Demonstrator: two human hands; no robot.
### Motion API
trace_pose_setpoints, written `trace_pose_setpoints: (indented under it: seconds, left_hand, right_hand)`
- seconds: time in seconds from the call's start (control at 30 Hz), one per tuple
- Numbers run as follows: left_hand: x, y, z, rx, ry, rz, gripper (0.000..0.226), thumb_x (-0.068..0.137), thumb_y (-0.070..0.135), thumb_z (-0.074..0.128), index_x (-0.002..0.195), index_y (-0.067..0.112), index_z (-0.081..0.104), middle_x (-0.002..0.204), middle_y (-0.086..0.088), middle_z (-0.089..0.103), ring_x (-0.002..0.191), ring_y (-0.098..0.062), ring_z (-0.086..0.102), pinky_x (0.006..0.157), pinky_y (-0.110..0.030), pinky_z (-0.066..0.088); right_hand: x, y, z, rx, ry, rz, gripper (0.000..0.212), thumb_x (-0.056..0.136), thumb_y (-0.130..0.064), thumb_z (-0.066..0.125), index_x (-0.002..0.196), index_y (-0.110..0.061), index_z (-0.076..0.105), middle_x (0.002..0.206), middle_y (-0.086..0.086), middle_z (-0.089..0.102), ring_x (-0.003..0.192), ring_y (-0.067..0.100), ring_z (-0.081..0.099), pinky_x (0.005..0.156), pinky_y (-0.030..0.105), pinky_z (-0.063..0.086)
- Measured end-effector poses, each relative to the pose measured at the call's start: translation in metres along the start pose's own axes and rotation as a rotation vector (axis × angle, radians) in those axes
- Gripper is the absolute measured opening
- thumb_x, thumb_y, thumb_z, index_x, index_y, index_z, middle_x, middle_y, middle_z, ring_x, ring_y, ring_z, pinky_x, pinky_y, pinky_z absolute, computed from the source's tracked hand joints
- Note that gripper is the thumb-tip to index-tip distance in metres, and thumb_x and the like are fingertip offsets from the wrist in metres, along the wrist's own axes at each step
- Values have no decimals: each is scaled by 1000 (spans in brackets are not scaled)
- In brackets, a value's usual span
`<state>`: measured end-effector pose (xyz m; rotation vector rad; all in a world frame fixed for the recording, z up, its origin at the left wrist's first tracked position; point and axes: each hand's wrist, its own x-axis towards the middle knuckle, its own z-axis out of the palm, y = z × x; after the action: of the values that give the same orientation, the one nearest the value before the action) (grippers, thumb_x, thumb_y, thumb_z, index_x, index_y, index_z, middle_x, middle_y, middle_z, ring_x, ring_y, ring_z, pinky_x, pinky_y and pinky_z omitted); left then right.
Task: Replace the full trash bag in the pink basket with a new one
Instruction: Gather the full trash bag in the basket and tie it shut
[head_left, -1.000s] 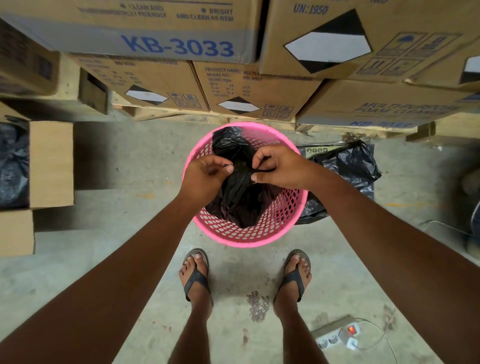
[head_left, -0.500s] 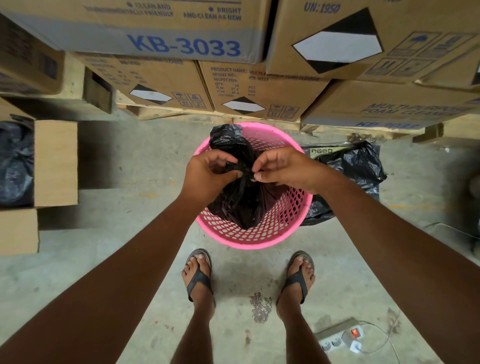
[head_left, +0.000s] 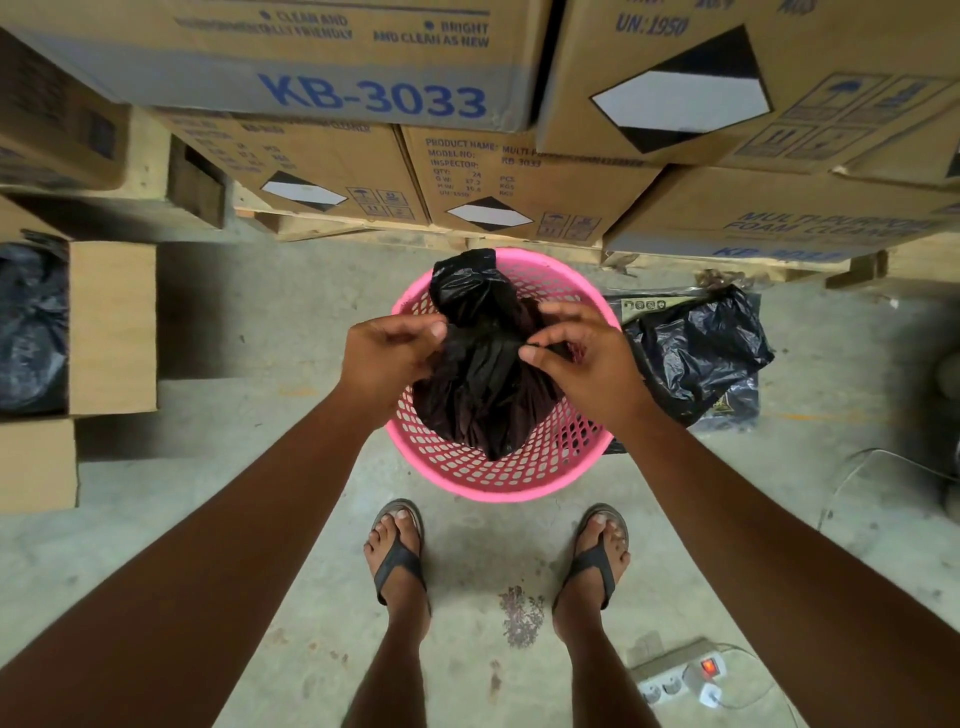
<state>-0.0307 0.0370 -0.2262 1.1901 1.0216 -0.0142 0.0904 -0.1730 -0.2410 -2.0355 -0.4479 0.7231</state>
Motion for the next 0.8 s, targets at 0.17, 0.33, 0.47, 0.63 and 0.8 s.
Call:
trace_pose_setpoints:
  seconds: [0.17,0.33,0.47,0.63,0.8]
  left_hand:
    - [3,-29,-40,108,273,-140,19,82,4,75,99,-3,73,80,-10,73,84,-38,71,63,-36,63]
    - [-16,-6,-24,194,174,111,15,81,4,76,95,5,75,74,6,77,72,-15,73,76,-36,62]
    - [-39,30,9,300,0,267,19,77,5,79,96,8,76,81,2,77,77,-14,74,79,-26,58]
    - [-52,44,30,464,-26,342,16,79,14,80,95,16,78,82,6,75,77,-4,73,81,-22,57]
    - [-58,41,30,564,-38,413,19,80,12,79,98,13,78,90,-2,78,80,1,71,80,-14,55]
  right_hand:
    - [-37,39,-15,-82,66,151,8,84,-13,78,88,-7,74,99,3,72,94,3,65,95,34,52]
    - [-34,-5,-17,94,133,102,7,82,-10,79,85,-15,74,81,-6,73,74,-5,66,77,13,51]
    - [-27,-45,-10,136,88,-33,20,76,-12,84,92,-20,76,78,-10,73,75,3,70,79,17,56]
    - [-20,-44,18,21,7,-151,59,77,-18,84,131,-10,61,85,-1,77,83,9,72,84,23,56]
    - [-15,-38,39,-80,41,-248,29,82,-16,78,110,-11,76,70,-21,56,66,-6,55,67,7,37]
